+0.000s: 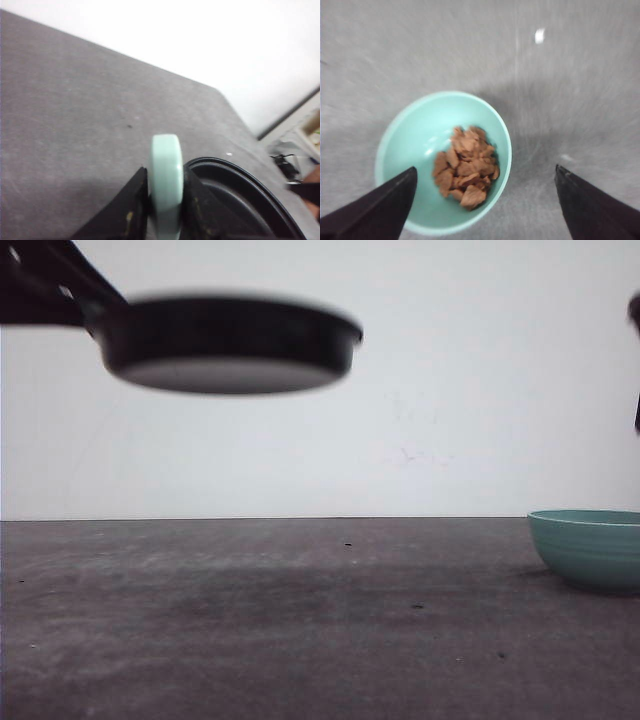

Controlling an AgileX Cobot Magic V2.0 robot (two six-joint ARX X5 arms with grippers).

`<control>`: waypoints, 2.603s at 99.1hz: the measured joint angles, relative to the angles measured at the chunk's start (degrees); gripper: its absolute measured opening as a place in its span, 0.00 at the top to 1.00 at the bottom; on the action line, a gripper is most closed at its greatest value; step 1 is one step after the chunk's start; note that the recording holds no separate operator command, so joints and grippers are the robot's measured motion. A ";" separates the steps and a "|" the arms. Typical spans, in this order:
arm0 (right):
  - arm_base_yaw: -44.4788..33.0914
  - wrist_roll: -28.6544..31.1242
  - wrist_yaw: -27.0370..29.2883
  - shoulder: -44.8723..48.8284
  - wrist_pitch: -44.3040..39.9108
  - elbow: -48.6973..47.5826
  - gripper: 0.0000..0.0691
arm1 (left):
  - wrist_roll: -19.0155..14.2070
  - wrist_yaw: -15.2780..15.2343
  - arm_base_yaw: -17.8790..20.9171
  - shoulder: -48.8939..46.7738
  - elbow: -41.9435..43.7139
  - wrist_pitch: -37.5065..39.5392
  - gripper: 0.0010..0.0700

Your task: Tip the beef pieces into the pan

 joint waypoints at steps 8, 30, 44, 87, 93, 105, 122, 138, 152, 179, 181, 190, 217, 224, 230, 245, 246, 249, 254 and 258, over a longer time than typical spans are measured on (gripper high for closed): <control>-0.81 0.13 -1.18 4.22 1.88 0.00 0.24 | -0.33 1.18 0.00 -3.96 0.00 -2.60 0.92; -2.14 0.33 -2.82 13.53 6.25 0.92 0.35 | -0.70 4.37 0.00 -11.10 0.00 -6.84 0.92; -2.16 0.52 -3.69 17.22 9.60 1.62 0.45 | -0.72 5.18 0.00 -13.75 0.00 -8.07 0.92; -2.16 1.77 -3.85 22.97 12.66 2.38 0.93 | -0.72 5.66 0.00 -14.91 0.39 -10.82 0.92; -2.21 1.77 -3.83 22.97 12.41 2.75 0.96 | -0.72 5.66 0.00 -14.93 0.50 -10.73 0.92; -2.21 1.79 -3.89 22.97 11.72 4.04 0.97 | -0.72 5.66 0.00 -14.93 0.55 -10.78 0.92; -2.16 1.77 -3.89 20.39 9.25 6.23 0.97 | -0.66 5.62 0.00 -14.45 0.57 -11.85 0.92; -1.14 1.31 -5.16 12.55 7.34 9.22 0.97 | 0.20 5.49 0.00 -10.86 0.66 -14.27 0.92; 3.34 -1.03 -5.38 4.52 4.31 12.85 0.97 | 0.81 5.25 0.00 -5.79 0.66 -13.68 0.92; 20.35 -5.79 -2.54 -2.51 3.76 19.78 0.97 | 0.76 6.45 -0.33 1.70 0.66 -5.33 0.92; 21.90 -6.16 -1.75 -2.51 3.74 20.28 0.97 | 0.63 6.58 -0.52 2.12 0.66 -4.72 0.92; 28.81 -8.26 2.95 -2.12 4.24 21.29 0.97 | 0.57 7.06 -1.49 3.74 1.05 -3.15 0.92; 46.14 -21.38 19.47 1.09 7.67 21.40 0.97 | 0.55 7.26 -4.72 7.37 8.07 -3.37 0.92; 49.75 -26.43 24.41 1.40 9.51 21.40 0.97 | 0.50 7.34 -5.35 7.96 9.77 -4.04 0.92; 52.59 -31.36 28.74 1.49 10.67 21.40 0.97 | 0.46 7.45 -5.66 8.26 10.84 -5.01 0.92; 58.93 -45.83 37.11 1.49 15.23 21.40 0.97 | 0.44 7.45 -5.88 8.74 12.66 -7.65 0.92; 59.32 -46.86 37.51 1.49 15.63 21.40 0.97 | 0.44 7.48 -5.90 8.74 12.74 -7.76 0.92; 60.39 -50.01 38.73 1.49 16.70 21.40 0.97 | 0.44 7.50 -5.90 8.74 13.00 -7.91 0.92; 62.05 -55.41 40.44 1.49 18.27 21.40 0.97 | 0.42 7.76 -5.90 8.74 13.31 -7.91 0.92; 63.17 -59.73 41.55 1.49 19.47 21.40 0.97 | 0.31 8.20 -5.90 8.74 13.55 -7.93 0.92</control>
